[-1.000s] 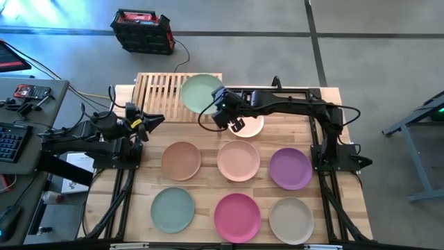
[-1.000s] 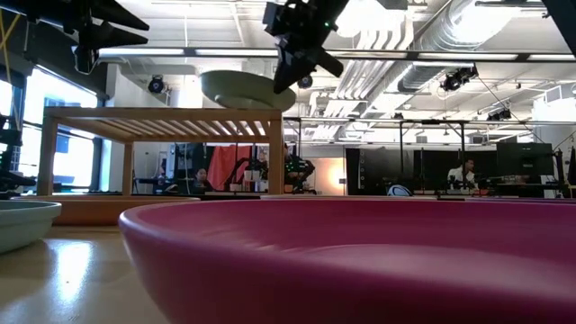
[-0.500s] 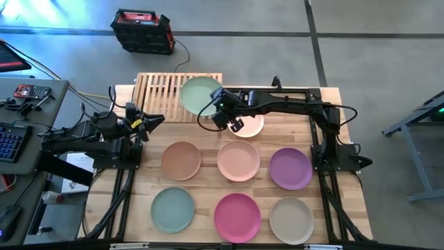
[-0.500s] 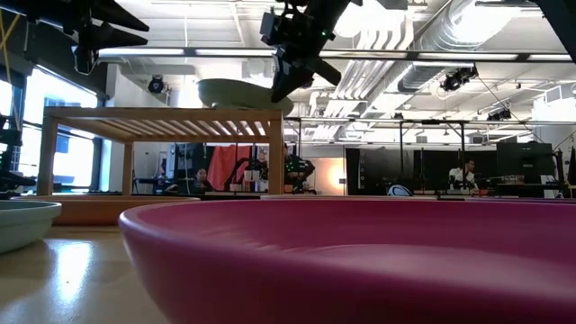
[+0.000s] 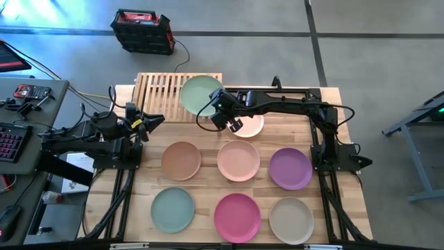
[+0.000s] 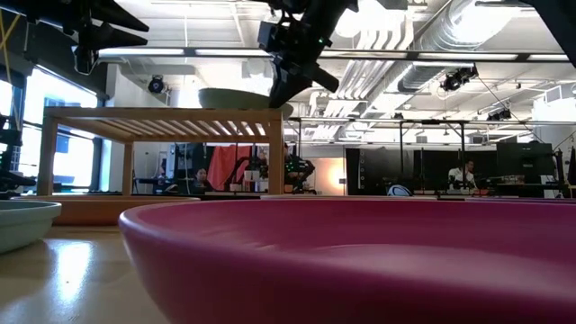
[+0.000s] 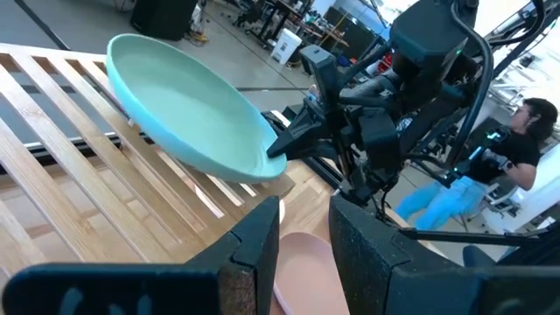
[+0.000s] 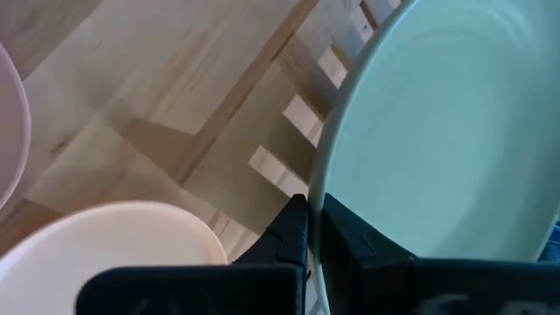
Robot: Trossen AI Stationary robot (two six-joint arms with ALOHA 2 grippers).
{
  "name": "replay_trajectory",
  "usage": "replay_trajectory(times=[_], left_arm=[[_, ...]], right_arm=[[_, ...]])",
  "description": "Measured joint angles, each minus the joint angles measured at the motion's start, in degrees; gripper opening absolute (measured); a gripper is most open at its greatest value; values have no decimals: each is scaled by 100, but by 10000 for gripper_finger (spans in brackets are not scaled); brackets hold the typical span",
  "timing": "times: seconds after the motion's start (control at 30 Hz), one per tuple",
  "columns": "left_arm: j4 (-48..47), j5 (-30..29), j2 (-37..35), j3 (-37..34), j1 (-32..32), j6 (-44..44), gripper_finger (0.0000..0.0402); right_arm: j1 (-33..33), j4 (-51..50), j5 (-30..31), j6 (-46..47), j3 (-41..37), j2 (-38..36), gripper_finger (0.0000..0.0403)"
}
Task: Place and stack plates onto a shelf
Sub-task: Put the blue plate on the shelf
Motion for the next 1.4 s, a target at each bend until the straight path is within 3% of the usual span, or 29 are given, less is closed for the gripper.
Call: replay_trajectory(times=[0.53, 1.4], left_arm=[[-58, 3, 0, 0, 0, 134, 90], [-168, 2, 0, 0, 0, 159, 90]], right_arm=[[90, 208, 61, -401, 0, 2, 0], [128, 208, 124, -252, 0, 2, 6]])
